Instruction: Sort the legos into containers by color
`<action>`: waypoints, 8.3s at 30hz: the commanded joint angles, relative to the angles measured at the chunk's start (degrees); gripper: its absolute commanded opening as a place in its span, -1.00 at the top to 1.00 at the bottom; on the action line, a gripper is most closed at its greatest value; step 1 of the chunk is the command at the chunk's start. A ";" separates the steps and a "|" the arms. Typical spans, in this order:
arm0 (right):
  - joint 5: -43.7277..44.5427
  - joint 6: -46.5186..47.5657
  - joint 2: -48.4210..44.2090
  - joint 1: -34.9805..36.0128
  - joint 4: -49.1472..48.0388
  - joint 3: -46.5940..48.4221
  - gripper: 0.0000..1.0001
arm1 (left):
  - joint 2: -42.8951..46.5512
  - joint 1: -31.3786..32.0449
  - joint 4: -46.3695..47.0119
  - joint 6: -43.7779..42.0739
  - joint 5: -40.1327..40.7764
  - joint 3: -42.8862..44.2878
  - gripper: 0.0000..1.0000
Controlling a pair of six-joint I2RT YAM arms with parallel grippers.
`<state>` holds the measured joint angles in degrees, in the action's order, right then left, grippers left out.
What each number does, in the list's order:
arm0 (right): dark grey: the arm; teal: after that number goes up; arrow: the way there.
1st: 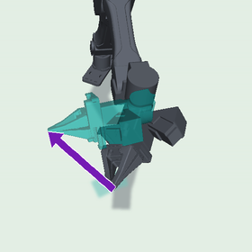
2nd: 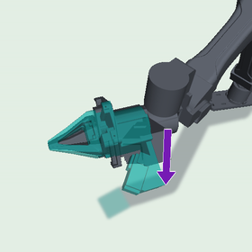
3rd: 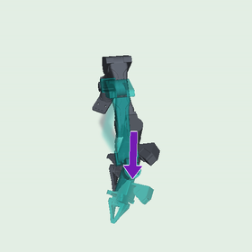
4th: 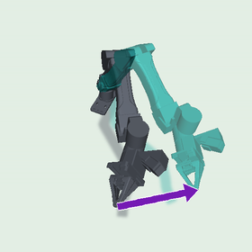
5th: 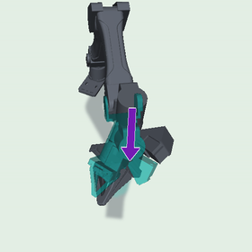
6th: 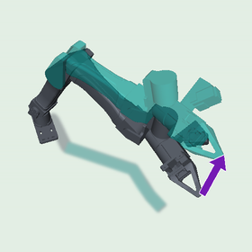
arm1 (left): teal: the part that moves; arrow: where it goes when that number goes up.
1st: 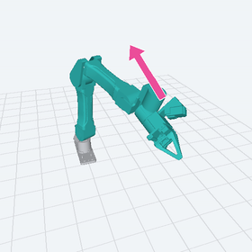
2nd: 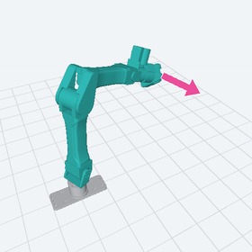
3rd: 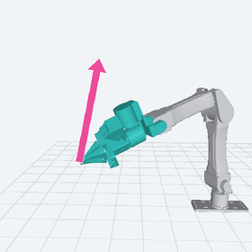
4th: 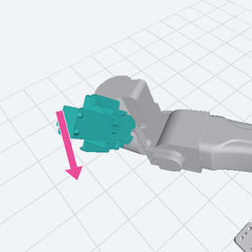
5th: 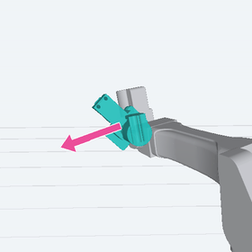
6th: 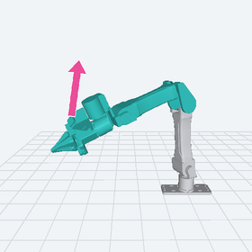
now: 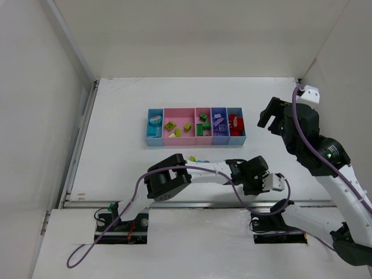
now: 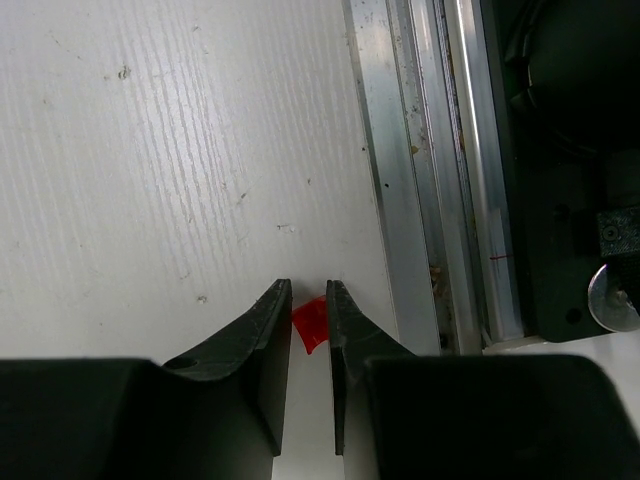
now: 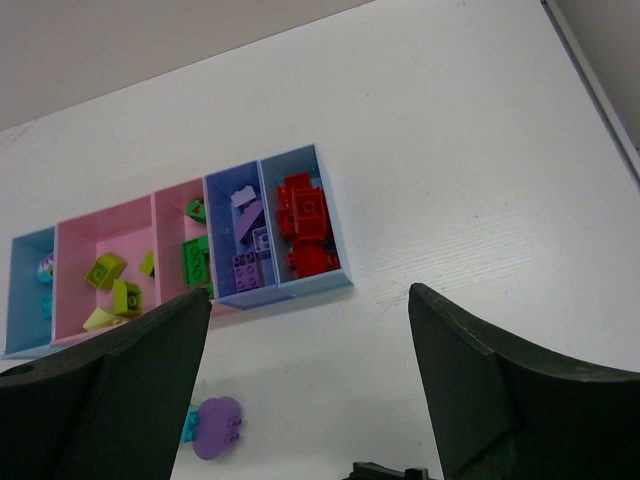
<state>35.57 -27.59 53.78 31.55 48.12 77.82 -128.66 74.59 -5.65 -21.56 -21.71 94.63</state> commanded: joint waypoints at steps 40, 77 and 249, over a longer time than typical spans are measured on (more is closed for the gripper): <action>10.48 4.22 9.15 -0.26 -10.41 13.50 -0.71 | 12.73 -16.82 -5.09 2.40 2.37 12.24 1.00; 13.03 4.22 14.60 -0.26 -16.92 10.51 -0.71 | -2.38 -30.55 16.19 3.81 5.72 15.41 0.63; -35.39 15.19 50.03 -7.56 -15.07 17.54 -0.56 | 60.72 -53.75 10.92 19.19 -14.31 -43.74 1.00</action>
<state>3.36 -15.09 105.47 24.05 33.04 92.40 -68.62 21.54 1.13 -3.38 -33.26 51.11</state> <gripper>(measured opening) 0.766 0.333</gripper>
